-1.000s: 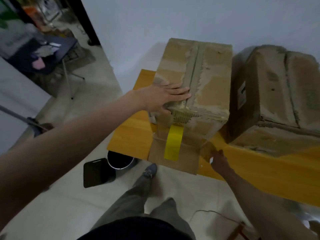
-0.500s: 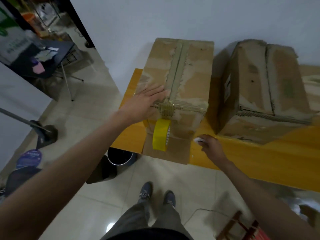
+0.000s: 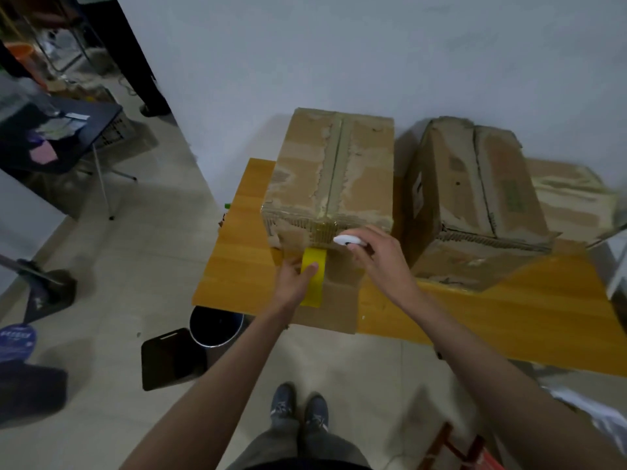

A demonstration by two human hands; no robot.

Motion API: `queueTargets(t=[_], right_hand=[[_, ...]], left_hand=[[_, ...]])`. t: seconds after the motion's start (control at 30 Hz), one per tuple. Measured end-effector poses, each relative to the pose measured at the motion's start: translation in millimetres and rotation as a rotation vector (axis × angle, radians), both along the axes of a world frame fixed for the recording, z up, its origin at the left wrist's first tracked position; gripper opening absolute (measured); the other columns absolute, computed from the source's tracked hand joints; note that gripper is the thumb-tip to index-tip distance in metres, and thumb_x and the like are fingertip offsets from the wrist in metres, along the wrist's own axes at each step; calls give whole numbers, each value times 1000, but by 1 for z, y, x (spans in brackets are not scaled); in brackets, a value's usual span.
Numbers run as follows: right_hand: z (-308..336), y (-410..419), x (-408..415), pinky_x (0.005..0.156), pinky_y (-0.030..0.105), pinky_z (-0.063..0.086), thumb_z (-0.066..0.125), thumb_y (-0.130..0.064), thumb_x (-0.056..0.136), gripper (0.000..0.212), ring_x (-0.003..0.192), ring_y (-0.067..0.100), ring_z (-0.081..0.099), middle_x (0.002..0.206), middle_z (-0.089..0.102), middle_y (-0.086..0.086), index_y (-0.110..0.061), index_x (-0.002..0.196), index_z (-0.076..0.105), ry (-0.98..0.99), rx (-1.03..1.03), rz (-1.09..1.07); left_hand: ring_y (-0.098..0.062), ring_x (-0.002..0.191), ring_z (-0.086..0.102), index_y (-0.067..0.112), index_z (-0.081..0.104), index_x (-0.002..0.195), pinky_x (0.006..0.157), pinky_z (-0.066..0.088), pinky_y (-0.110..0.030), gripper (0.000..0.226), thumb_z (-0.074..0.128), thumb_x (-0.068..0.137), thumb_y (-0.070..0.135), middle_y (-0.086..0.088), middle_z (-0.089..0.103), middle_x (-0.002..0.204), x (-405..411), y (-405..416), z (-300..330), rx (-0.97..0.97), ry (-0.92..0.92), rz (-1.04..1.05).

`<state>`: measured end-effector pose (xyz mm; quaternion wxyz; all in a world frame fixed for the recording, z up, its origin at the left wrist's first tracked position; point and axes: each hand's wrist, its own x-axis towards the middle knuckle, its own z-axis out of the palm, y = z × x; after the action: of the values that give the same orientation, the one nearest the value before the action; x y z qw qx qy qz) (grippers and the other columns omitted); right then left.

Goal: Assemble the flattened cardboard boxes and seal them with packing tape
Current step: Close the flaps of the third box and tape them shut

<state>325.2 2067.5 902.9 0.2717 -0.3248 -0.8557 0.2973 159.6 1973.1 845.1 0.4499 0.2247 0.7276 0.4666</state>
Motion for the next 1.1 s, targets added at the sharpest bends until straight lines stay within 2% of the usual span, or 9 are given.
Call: queueTargets(t=[0.07,0.2,0.37,0.47,0.57,0.67,0.8,1.0,1.1], right_hand=[[2,0,-11,79,30,48,64,-14,94,18,92,11,58,103,63,-1,-17,111,71,-33,44,11],[2,-4,-30,74,32,47,70,-17,91,14,86,16,58,96,61,0,-13,104,72,-115,76,15],[1,-9,-48,70,43,51,70,-20,90,13,84,21,61,96,56,-1,-16,102,69,-241,125,-5],[2,-10,-56,69,36,50,68,-20,91,14,86,20,62,99,55,-1,-17,104,68,-304,141,-19],[4,-9,-62,68,30,43,66,-20,93,12,88,21,61,101,56,0,-16,104,68,-338,153,-5],[4,-8,-64,67,31,44,66,-18,93,10,87,22,62,100,55,-1,-16,102,67,-357,160,1],[3,-7,-64,68,37,49,65,-18,93,9,87,24,63,100,54,0,-14,102,66,-406,180,6],[6,-3,-46,67,36,46,64,-17,94,11,89,28,64,105,56,4,-11,103,66,-502,229,-36],[1,2,-19,65,31,45,65,-15,94,12,88,25,64,106,56,3,-11,105,67,-548,212,-109]], left_hand=[[-23,107,62,13,56,126,86,51,-40,37,66,95,28,1,64,109,0,-4,-2,-6,-37,3],[-24,108,63,19,63,121,93,53,-46,32,67,93,35,1,68,112,-3,-9,-3,-13,-99,-20],[-22,107,65,25,67,110,91,54,-44,30,73,86,41,2,71,112,-6,-10,-3,-28,-86,-26],[-22,107,66,22,68,115,93,54,-47,36,75,84,41,2,71,111,-6,-13,1,-24,-118,-13],[-23,107,65,24,68,111,92,54,-45,36,75,82,44,3,71,111,-7,-15,5,-21,-131,-16],[-22,106,63,23,63,110,87,51,-38,25,72,89,34,0,68,111,-11,-13,6,-20,-103,-27],[-22,108,63,18,64,120,89,52,-39,38,74,88,36,1,68,115,-9,-13,9,-25,-84,-37],[-22,107,65,19,65,118,95,54,-46,38,75,87,38,0,70,114,-8,-13,10,-26,-125,-12],[-23,112,62,16,61,127,90,52,-39,46,74,88,37,-1,66,120,-7,-15,10,-40,-95,-32]])
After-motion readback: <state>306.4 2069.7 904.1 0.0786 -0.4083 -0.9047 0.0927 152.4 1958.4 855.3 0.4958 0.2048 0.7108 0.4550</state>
